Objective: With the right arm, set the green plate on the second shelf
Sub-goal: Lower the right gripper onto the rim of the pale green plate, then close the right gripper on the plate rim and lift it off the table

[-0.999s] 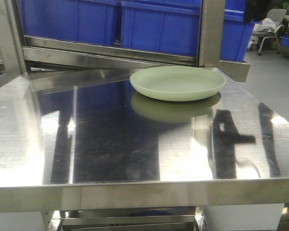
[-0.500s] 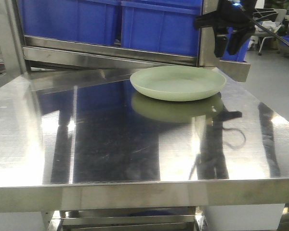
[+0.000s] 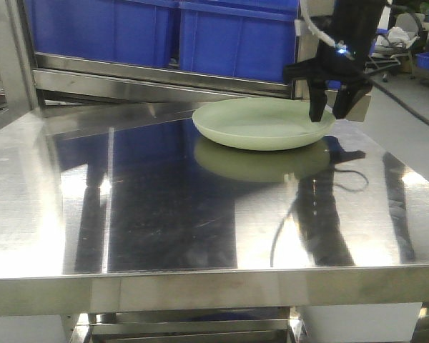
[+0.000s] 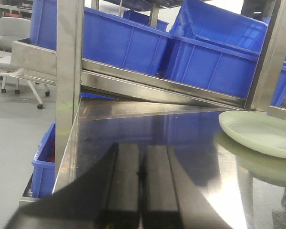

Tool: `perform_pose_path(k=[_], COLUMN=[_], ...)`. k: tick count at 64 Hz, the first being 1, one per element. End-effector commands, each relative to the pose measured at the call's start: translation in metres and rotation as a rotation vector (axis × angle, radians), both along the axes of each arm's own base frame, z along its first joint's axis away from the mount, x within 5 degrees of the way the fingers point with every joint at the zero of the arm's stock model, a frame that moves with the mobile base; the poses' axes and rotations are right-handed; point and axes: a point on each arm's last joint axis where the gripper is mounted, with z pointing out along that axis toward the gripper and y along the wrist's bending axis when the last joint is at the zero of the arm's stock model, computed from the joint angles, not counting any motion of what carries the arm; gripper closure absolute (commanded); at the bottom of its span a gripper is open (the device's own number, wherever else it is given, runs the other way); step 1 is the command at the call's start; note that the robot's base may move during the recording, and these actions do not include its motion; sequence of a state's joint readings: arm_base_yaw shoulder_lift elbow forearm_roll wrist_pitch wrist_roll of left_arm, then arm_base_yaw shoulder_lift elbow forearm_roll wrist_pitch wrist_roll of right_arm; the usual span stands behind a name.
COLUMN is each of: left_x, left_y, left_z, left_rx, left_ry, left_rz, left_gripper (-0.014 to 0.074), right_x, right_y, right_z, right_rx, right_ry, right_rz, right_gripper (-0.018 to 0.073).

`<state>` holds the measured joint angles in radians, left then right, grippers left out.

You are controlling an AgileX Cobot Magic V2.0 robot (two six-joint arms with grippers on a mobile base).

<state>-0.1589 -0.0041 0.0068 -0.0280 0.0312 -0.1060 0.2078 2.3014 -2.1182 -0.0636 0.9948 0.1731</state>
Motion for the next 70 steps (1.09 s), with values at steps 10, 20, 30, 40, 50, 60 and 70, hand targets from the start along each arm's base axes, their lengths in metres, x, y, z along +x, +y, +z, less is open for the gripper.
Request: perform_pose_path(k=[10,20,30,40,50,60,70], left_x=[0.000,0.000,0.000,0.000,0.000,0.000,0.000], left_y=[0.000,0.000,0.000,0.000,0.000,0.000,0.000], left_z=[-0.005,-0.005,-0.005,-0.005,-0.005,-0.005,-0.005], left_rx=[-0.022,-0.022,-0.022,-0.022,-0.022,-0.022,-0.022], left_ry=[-0.064,-0.064,-0.064,-0.064,-0.064,-0.064,-0.064], left_rz=[-0.006,-0.006,-0.006,-0.006,-0.006,-0.006,-0.006], left_gripper=[0.0466,0.0466,0.0466,0.0466,0.0466,0.0466,0.0466], right_x=[0.004,0.005,0.007,0.010,0.008,0.000,-0.016], right_y=[-0.007,-0.006,-0.002,-0.004,-0.011,-0.014,-0.014], right_z=[0.041,0.041,0.042,0.035,0.034,0.050,0.094], right_rx=[0.049,0.076,0.164,0.278,0.298,0.304,0.323], right_ry=[-0.157,-0.170,-0.184,-0.149,-0.102,-0.095,-0.172], right_rz=[-0.038,-0.056,-0.081,-0.119,-0.139,-0.114,-0.076], right_gripper=[0.0223,0.0249,0.0468,0.0501,0.0501,0.0503,0.0503])
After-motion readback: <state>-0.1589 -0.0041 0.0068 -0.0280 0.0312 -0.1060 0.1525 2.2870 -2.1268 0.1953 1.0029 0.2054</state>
